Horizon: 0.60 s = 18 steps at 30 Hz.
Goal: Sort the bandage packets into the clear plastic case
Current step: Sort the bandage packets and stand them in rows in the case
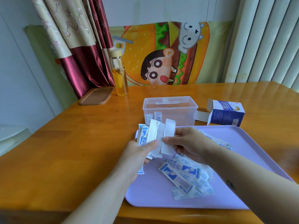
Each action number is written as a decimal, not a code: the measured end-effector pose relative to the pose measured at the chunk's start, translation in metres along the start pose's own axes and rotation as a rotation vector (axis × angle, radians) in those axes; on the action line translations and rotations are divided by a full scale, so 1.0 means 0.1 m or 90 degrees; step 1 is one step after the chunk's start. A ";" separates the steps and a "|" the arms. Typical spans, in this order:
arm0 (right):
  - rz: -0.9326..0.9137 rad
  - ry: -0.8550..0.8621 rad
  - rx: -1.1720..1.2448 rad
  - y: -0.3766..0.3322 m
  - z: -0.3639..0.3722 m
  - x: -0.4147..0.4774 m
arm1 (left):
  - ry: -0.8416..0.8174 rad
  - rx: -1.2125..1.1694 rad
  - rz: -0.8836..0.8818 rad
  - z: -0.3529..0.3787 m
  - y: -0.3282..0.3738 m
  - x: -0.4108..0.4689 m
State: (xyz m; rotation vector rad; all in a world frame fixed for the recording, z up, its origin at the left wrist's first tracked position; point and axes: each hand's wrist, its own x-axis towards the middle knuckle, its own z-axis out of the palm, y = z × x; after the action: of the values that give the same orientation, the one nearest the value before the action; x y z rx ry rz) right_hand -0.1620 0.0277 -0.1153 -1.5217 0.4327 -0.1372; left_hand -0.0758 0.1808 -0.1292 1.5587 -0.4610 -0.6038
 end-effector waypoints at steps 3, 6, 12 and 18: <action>0.001 0.015 0.015 -0.02 -0.02 0.02 | 0.048 -0.010 0.008 -0.08 0.01 0.03; 0.025 0.051 -0.016 -0.06 0.00 0.09 | 0.132 -0.053 -0.002 -0.23 0.04 0.08; 0.013 0.058 -0.356 -0.09 0.28 0.33 | 0.160 -0.145 -0.033 -0.37 0.13 0.09; 0.000 0.098 -0.423 -0.01 0.35 0.49 | 0.143 -0.152 -0.051 -0.43 0.12 0.04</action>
State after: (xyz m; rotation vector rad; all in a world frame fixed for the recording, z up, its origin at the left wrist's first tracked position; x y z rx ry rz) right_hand -0.1041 0.0432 -0.1242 -2.1717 0.6408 -0.1160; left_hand -0.0448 0.2106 -0.1166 1.4009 -0.1519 -0.5169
